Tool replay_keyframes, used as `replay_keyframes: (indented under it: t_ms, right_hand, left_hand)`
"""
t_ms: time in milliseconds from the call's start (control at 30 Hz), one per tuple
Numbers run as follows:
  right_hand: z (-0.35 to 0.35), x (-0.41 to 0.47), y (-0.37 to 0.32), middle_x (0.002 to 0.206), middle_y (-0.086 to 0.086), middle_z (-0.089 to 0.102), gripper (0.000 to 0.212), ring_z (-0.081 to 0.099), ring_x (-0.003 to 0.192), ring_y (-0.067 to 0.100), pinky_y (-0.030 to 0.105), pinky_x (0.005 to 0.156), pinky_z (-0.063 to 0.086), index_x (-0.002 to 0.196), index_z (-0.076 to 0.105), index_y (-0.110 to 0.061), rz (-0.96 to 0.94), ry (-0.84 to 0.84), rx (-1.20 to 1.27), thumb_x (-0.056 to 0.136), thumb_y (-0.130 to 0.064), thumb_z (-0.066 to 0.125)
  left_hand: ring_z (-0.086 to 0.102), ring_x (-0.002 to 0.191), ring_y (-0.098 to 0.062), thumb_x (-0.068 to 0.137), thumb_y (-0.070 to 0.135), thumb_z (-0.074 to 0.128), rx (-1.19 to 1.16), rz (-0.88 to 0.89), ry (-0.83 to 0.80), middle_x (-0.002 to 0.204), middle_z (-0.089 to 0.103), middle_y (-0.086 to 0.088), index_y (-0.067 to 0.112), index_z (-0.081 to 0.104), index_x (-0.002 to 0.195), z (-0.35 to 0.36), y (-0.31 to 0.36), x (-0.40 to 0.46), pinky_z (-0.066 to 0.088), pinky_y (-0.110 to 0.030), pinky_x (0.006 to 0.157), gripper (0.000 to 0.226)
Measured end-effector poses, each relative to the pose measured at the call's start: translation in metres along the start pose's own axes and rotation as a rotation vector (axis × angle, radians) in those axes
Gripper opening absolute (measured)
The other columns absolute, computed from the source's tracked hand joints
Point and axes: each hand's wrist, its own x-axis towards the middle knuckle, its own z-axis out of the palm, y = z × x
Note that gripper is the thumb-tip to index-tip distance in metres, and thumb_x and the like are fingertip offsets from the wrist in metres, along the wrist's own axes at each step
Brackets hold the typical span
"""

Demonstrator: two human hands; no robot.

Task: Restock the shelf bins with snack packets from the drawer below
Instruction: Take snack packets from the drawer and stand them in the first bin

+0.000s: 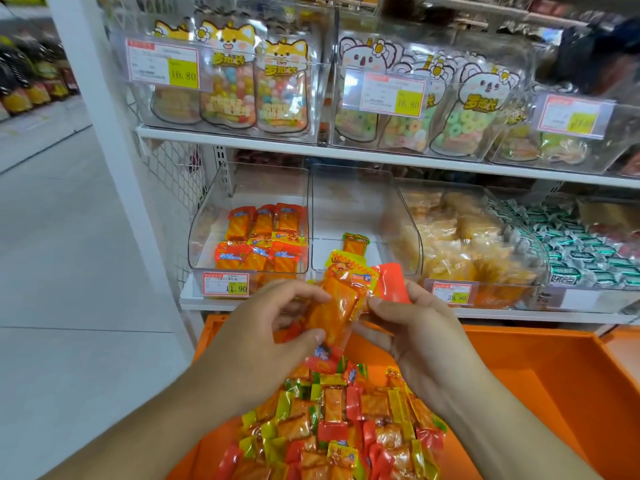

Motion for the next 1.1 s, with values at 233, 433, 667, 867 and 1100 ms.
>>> replay_keyframes:
  t_ms: [233, 433, 667, 867, 1100]
  right_hand:
    - [-0.003, 0.001, -0.007, 0.080, 0.002, 0.069, 0.012, 0.071, 0.079, 0.019, 0.047, 0.088, 0.062, 0.093, 0.069, -0.006, -0.308, 0.120, -0.200, 0.093, 0.006, 0.068]
    - [0.006, -0.014, 0.004, 0.110, -0.009, 0.074, 0.044, 0.069, 0.110, 0.015, 0.026, 0.091, 0.054, 0.099, 0.078, -0.020, -0.914, -0.086, -0.880, 0.077, 0.018, 0.077]
    - [0.011, -0.020, 0.005, 0.146, -0.025, 0.053, 0.068, 0.038, 0.147, 0.004, 0.023, 0.117, 0.036, 0.121, 0.074, -0.034, -0.716, -0.439, -1.174, 0.071, 0.011, 0.068]
    - [0.005, -0.015, 0.007, 0.125, -0.017, 0.065, 0.048, 0.063, 0.119, 0.008, 0.026, 0.094, 0.054, 0.110, 0.064, -0.039, -0.441, -0.157, -0.693, 0.088, 0.003, 0.073]
    - [-0.002, -0.003, 0.000, 0.140, -0.026, 0.052, 0.082, 0.051, 0.132, -0.001, 0.026, 0.106, 0.045, 0.149, 0.039, -0.048, -0.470, -0.120, -1.015, 0.082, -0.038, 0.085]
  left_hand:
    - [0.071, 0.102, -0.005, 0.082, 0.016, 0.086, -0.243, -0.309, 0.140, 0.107, 0.076, 0.013, 0.048, 0.066, 0.120, -0.011, -0.002, 0.009, 0.058, -0.035, 0.091, 0.053]
    - [0.073, 0.110, -0.033, 0.097, 0.010, 0.062, -0.697, -0.529, 0.023, 0.114, 0.077, -0.014, 0.012, 0.078, 0.112, -0.007, -0.002, 0.012, 0.058, -0.050, 0.095, 0.022]
    - [0.074, 0.104, -0.038, 0.093, 0.014, 0.066, -0.844, -0.464, -0.075, 0.118, 0.074, -0.021, 0.015, 0.072, 0.124, -0.011, 0.002, 0.008, 0.064, -0.048, 0.077, 0.031]
    - [0.075, 0.105, -0.032, 0.091, 0.004, 0.071, -0.687, -0.436, 0.012, 0.118, 0.076, -0.012, 0.022, 0.068, 0.128, -0.012, 0.004, 0.006, 0.061, -0.056, 0.088, 0.041]
    - [0.066, 0.115, 0.001, 0.094, 0.029, 0.073, -0.211, -0.346, -0.203, 0.118, 0.073, 0.025, 0.050, 0.068, 0.123, -0.014, 0.008, 0.005, 0.056, -0.037, 0.101, 0.036]
